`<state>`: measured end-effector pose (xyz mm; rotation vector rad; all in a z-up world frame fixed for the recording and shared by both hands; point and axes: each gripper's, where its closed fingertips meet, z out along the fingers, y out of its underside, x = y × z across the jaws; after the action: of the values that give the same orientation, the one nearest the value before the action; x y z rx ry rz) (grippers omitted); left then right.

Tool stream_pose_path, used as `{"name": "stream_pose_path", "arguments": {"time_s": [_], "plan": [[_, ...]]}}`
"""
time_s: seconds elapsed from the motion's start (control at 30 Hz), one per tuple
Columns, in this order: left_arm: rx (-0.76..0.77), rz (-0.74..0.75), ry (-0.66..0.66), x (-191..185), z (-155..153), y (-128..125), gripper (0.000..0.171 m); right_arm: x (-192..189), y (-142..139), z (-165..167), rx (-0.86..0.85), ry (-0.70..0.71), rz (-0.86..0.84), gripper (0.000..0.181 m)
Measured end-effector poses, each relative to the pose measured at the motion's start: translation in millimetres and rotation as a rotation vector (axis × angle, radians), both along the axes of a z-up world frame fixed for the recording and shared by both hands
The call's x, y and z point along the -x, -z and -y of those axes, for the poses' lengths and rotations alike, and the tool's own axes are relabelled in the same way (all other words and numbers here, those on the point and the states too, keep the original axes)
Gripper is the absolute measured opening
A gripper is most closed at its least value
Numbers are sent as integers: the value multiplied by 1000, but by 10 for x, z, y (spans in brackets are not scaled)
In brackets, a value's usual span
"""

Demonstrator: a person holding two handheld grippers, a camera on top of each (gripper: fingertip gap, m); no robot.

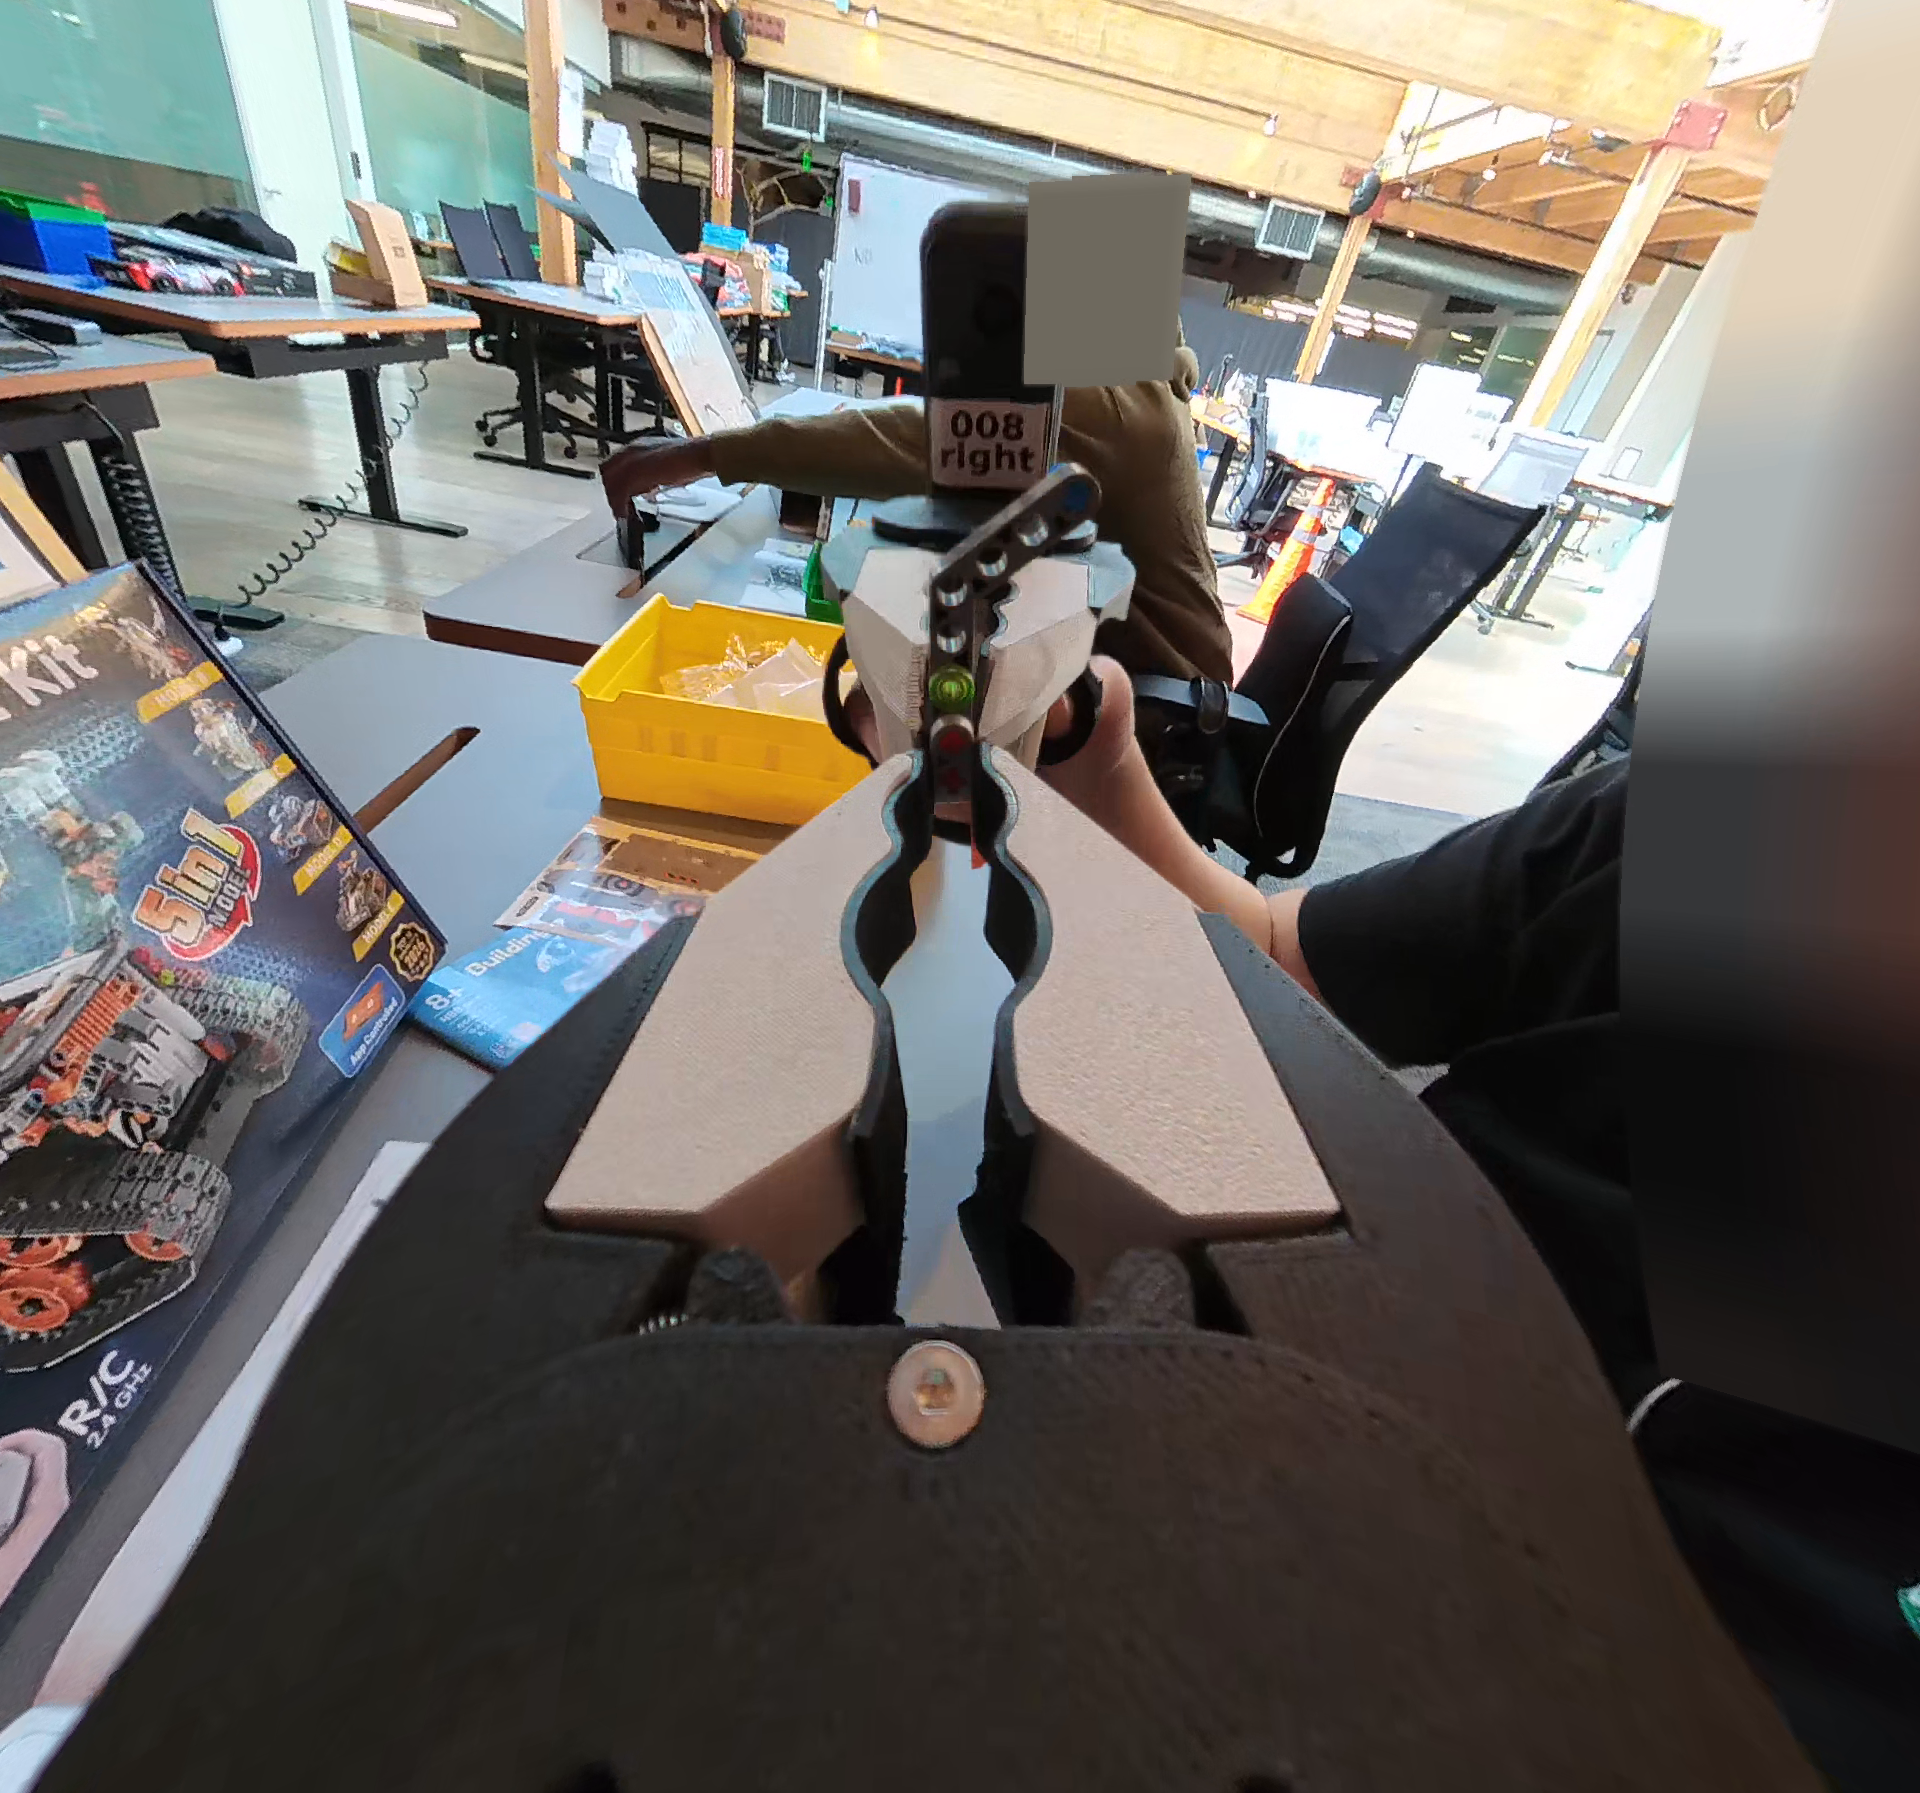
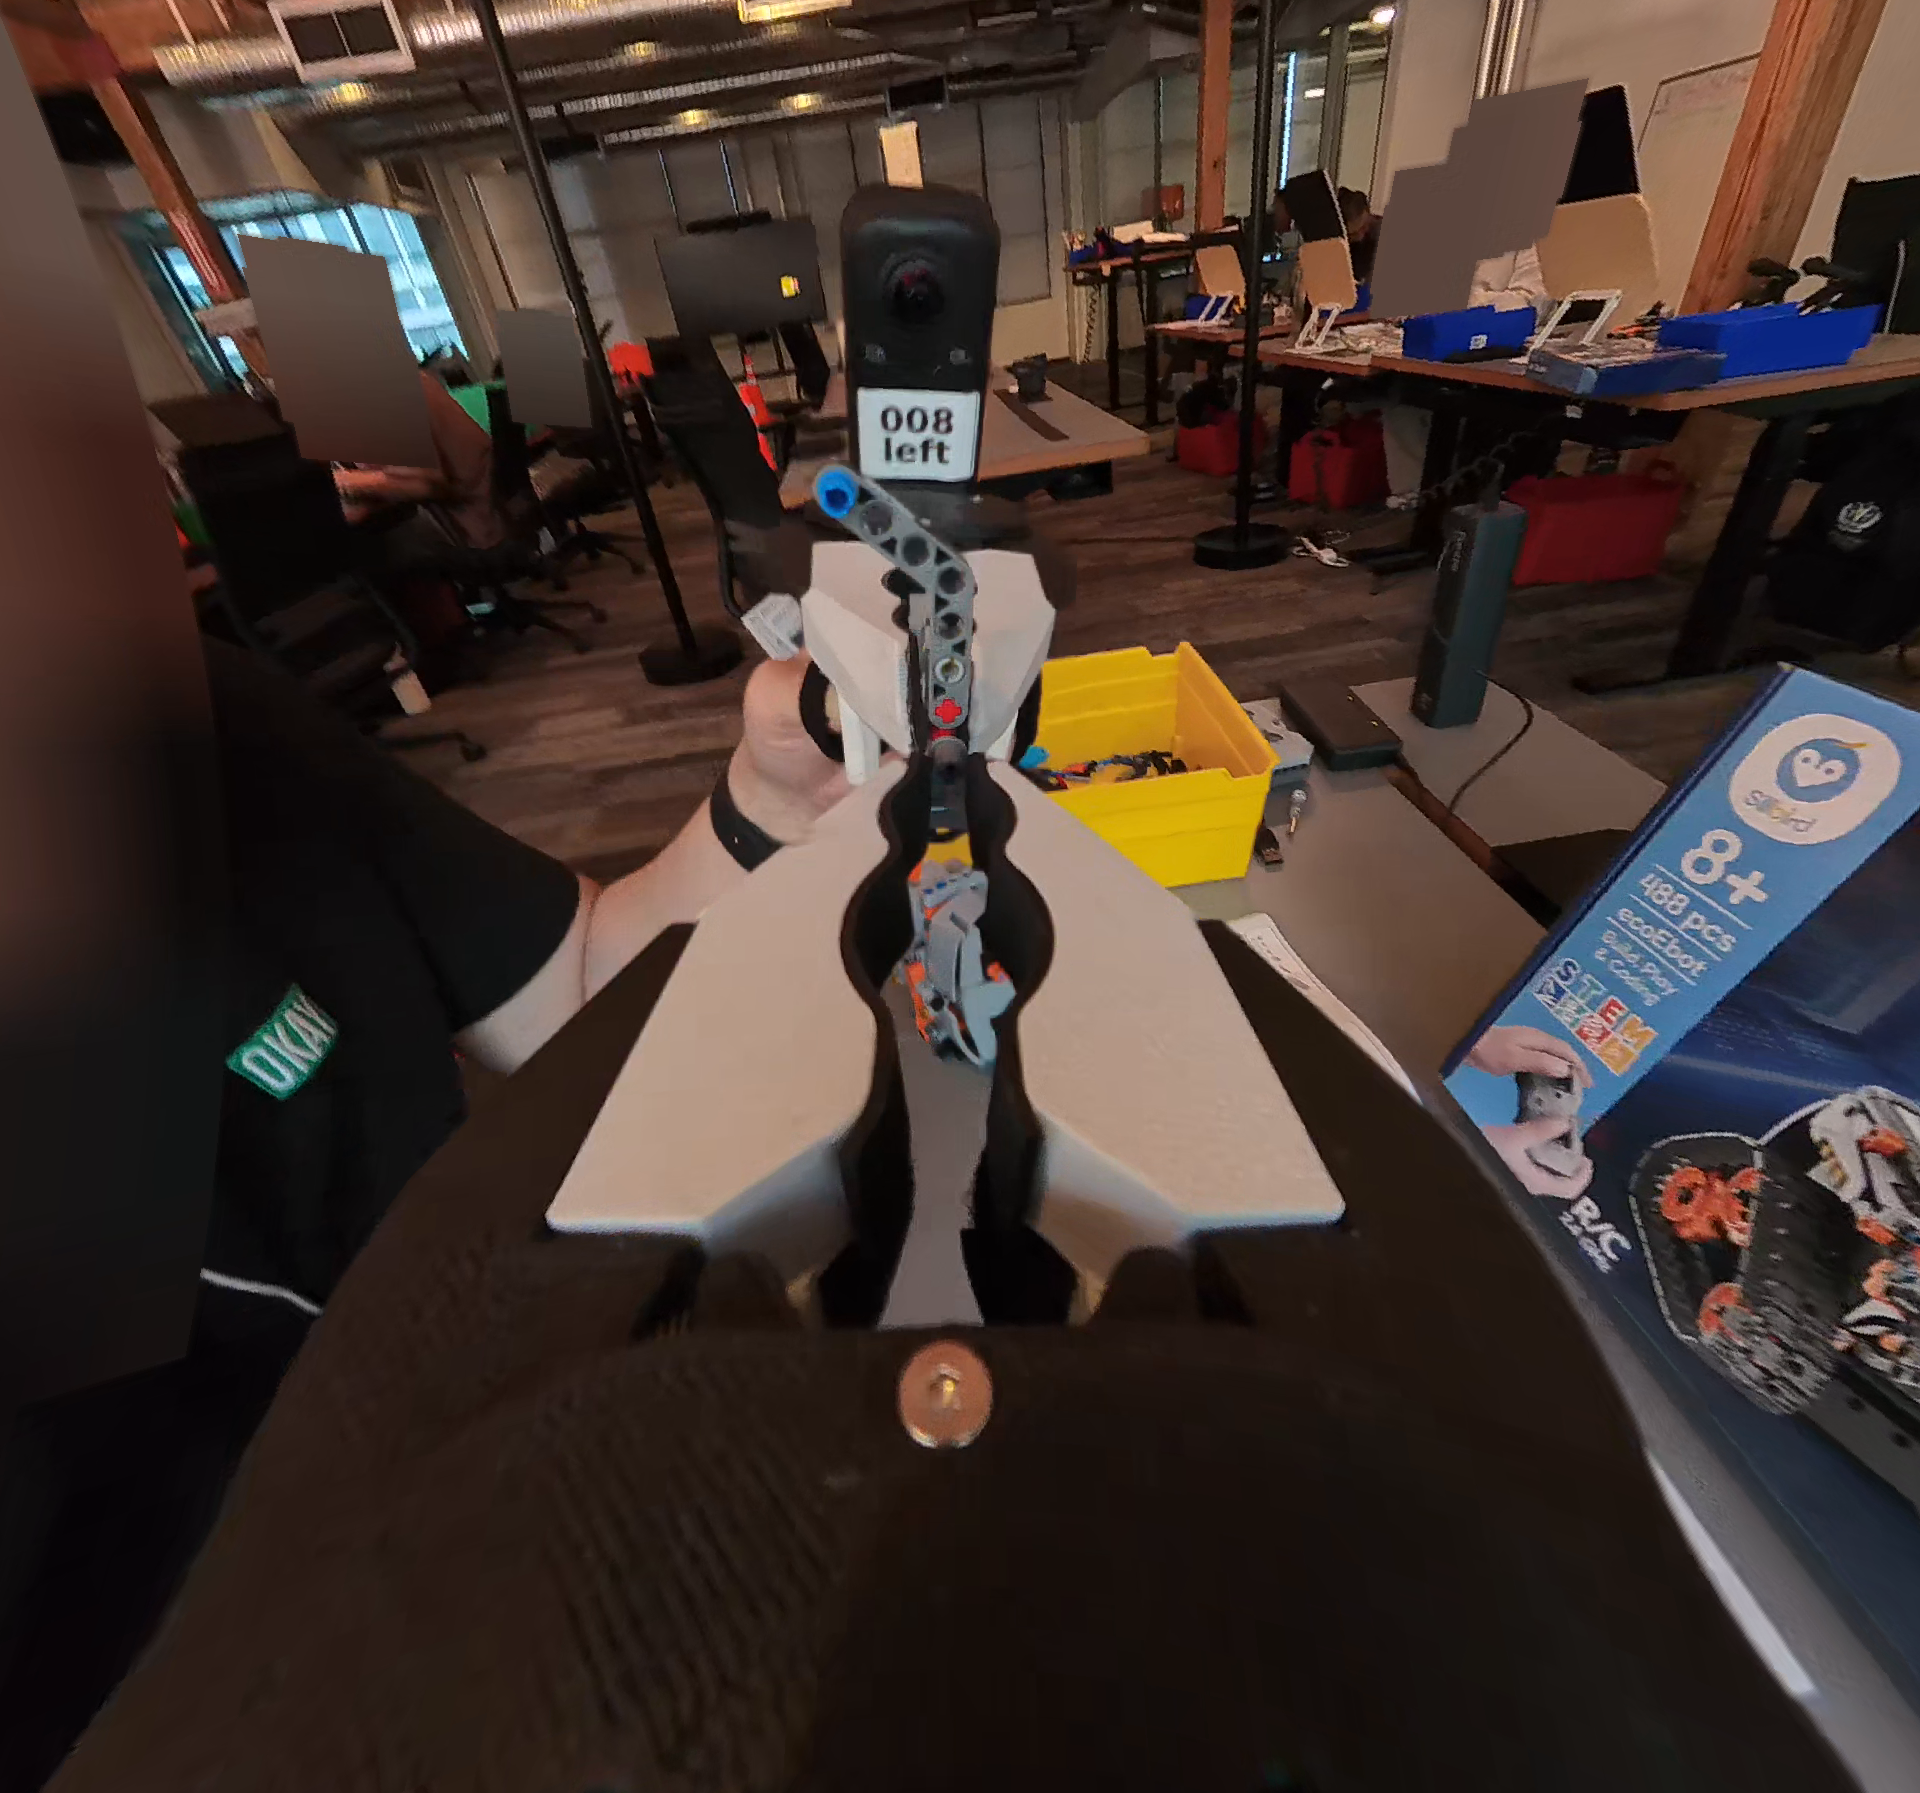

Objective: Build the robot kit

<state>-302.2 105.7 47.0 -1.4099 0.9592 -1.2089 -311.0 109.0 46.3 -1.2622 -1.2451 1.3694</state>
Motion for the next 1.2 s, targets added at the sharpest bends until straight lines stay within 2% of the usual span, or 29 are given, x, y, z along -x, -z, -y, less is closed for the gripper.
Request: {"name": "stream_pose_path", "arguments": {"time_s": [0.17, 0.27, 0.4, 0.63, 1.2], "plan": [[63, -67, 117, -62, 143, 133, 6, -63, 144, 145, -70, -90, 96, 6], [95, -111, 131, -96, 138, 236, 6, -91, 249, 136, -69, -111, 147, 6], [129, -101, 158, -107, 139, 260, 6, -99, 266, 136, -28, -143, 138, 6], [126, -146, 96, -90, 35, 350, 6, -78, 349, 33, -47, -67, 189, 6], [71, -185, -14, -55, -103, 383, 6, -44, 368, -107, -17, 41, 188, 6]]}}
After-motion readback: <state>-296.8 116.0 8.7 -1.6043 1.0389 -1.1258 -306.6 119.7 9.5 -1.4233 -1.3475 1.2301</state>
